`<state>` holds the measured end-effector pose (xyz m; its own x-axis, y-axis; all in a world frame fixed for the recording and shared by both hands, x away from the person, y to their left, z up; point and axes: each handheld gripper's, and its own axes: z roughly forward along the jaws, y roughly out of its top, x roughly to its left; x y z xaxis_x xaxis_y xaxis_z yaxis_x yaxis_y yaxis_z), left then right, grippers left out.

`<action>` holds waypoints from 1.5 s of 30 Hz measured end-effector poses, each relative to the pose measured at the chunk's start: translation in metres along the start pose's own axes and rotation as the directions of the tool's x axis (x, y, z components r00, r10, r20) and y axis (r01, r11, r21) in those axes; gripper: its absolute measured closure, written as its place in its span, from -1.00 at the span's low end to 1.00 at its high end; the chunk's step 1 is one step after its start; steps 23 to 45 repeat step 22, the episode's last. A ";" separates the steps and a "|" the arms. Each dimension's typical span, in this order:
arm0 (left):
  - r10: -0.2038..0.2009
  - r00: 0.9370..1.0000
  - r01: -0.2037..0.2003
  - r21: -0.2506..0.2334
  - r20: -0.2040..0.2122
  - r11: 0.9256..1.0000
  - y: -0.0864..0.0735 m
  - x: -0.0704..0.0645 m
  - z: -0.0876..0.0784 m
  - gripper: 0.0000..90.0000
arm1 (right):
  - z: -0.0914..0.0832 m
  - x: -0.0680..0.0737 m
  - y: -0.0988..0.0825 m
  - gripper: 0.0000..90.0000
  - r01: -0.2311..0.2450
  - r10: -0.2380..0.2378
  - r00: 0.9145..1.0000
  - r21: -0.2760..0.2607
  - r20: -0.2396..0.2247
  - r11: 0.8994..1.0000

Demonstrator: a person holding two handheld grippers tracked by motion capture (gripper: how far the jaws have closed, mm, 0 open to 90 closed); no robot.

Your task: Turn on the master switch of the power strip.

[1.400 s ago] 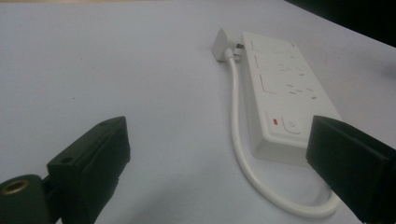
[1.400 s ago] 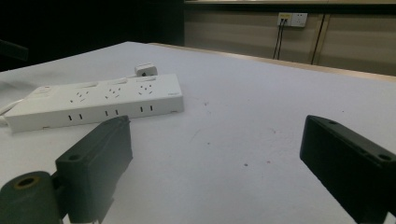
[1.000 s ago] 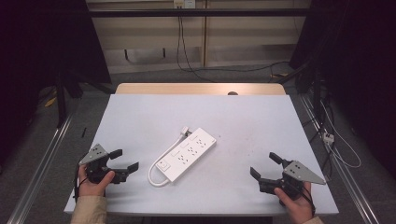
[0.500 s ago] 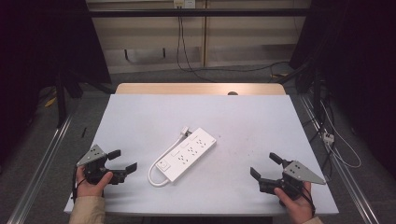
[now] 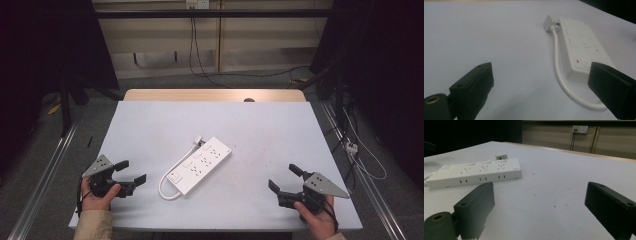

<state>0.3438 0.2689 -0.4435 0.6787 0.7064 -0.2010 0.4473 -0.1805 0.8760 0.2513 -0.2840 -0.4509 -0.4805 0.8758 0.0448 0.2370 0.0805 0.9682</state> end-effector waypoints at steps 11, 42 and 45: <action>0.007 1.000 -0.007 0.008 0.004 1.000 0.001 0.000 0.004 -0.86 | -0.002 -0.001 0.000 -0.81 -0.002 0.002 1.000 -0.002 0.004 1.000; 0.007 1.000 -0.008 0.011 0.003 1.000 0.002 0.000 0.006 -0.85 | -0.003 -0.002 -0.001 -0.82 -0.006 0.006 1.000 0.001 0.001 1.000; 0.007 1.000 -0.008 0.011 0.003 1.000 0.002 0.000 0.006 -0.85 | -0.003 -0.002 -0.001 -0.82 -0.006 0.006 1.000 0.001 0.001 1.000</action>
